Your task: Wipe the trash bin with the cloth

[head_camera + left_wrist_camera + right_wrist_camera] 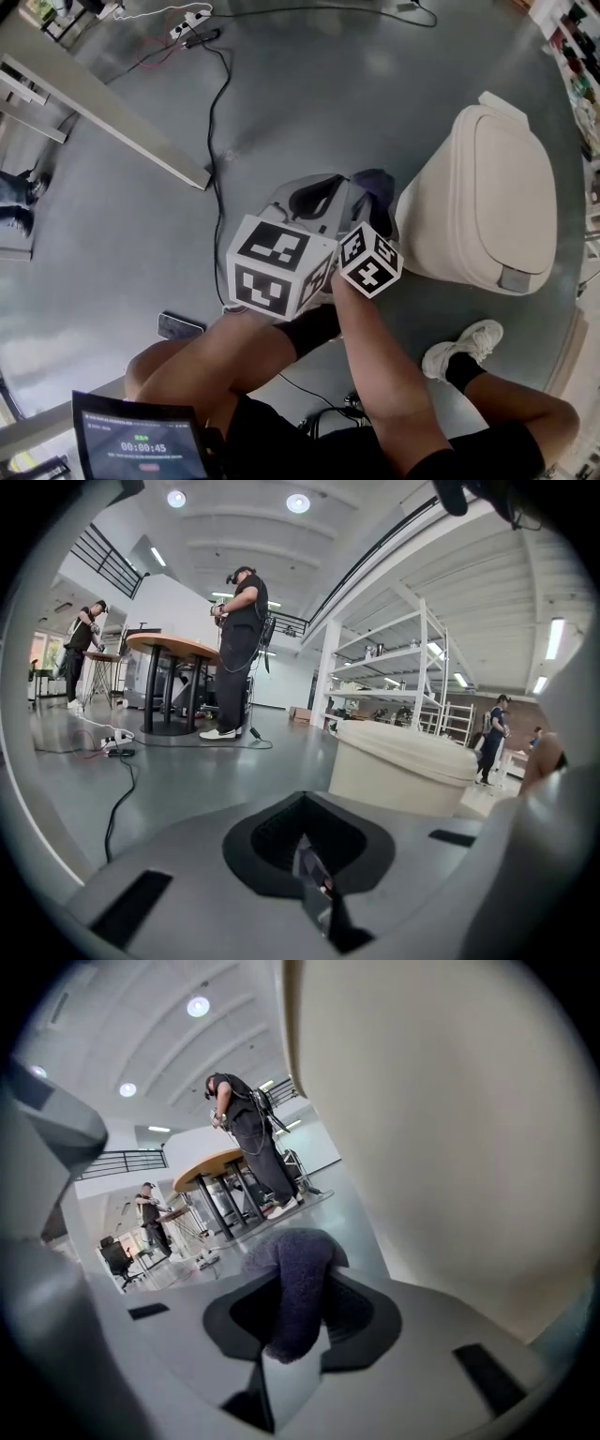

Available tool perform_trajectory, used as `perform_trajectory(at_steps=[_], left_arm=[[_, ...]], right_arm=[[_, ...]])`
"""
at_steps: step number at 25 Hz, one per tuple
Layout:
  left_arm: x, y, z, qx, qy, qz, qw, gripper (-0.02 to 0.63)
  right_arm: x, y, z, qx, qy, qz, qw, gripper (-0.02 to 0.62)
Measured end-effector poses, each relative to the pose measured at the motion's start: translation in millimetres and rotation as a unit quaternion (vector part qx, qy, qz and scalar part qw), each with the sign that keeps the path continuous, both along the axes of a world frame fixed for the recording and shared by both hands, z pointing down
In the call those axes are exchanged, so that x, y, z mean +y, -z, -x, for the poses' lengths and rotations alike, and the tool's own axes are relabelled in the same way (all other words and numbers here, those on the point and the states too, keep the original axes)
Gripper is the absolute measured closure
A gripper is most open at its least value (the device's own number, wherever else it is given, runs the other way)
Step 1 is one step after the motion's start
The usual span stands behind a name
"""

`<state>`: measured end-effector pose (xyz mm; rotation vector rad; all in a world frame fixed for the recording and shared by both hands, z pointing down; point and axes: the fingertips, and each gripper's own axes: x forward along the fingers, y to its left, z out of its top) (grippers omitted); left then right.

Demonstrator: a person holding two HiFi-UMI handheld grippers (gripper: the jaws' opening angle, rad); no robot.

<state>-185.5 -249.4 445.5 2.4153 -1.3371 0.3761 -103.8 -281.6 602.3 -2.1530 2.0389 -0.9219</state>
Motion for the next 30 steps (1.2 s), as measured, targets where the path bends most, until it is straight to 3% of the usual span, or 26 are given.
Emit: perform_trajectory(at_steps=[4,7,12,16,22,25,30], left_arm=[[-5,44,-4,0.011,0.019,-0.029,0.9993,0.609],[-2,93,-9,0.013,0.033,-0.065,0.9973,0.609],[18,154,23,-0.047,0.072,-0.145,0.9856,0.609],[45,184,34,-0.003,0.092,-0.134,0.9867,0.609],[73,236,15,0.028,0.083,-0.155,0.9840,0.609],[82,256,-10,0.055,0.069,-0.157,0.9837,0.609],[106,273,-58,0.058,0.037,-0.167,0.9836,0.609]], right_arm=[[28,68,24,-0.007,0.075,-0.057,0.996,0.503],[56,133,37,0.002,0.147,-0.104,0.984,0.503],[84,221,53,0.005,0.220,-0.160,0.962,0.503],[112,273,49,0.032,0.266,-0.186,0.945,0.503],[141,344,1,0.082,0.290,-0.201,0.932,0.503],[158,376,-37,0.118,0.292,-0.205,0.927,0.503],[184,402,-95,0.157,0.285,-0.201,0.924,0.503]])
